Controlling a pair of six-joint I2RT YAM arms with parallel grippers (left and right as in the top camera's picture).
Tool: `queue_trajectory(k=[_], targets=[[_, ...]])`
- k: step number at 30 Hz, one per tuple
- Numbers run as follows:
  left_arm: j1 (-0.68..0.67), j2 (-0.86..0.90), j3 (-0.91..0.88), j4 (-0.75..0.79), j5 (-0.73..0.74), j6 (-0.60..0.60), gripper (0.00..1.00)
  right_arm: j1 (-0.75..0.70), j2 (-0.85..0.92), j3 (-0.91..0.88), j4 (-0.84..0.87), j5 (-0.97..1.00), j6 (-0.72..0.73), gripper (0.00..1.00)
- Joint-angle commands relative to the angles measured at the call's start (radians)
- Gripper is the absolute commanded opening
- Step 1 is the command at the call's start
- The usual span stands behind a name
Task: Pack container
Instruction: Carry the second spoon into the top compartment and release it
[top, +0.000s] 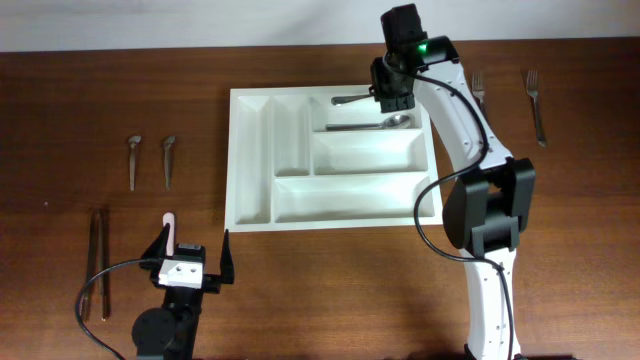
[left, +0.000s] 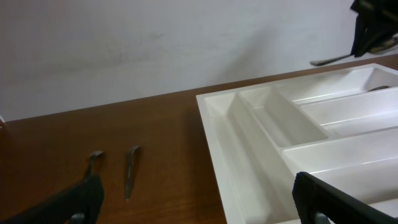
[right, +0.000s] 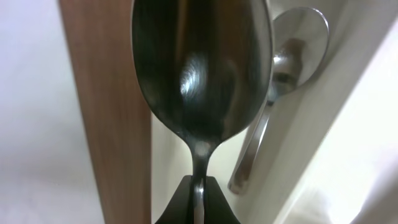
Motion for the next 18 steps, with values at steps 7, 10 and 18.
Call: queue_trajectory(k=[7,10,18], targets=[[0.006,-0.005,-0.005,-0.002,0.004,0.013,0.99,0.007,0.050,-0.008,0.010,0.009,0.076,0.04],[0.006,-0.005,-0.005,-0.002,0.004,0.013,0.99,0.007,0.053,-0.008,0.010,0.009,0.076,0.05],[0.006,-0.005,-0.005,-0.002,0.004,0.013,0.99,0.007,0.076,-0.009,0.006,0.013,0.060,0.08]])
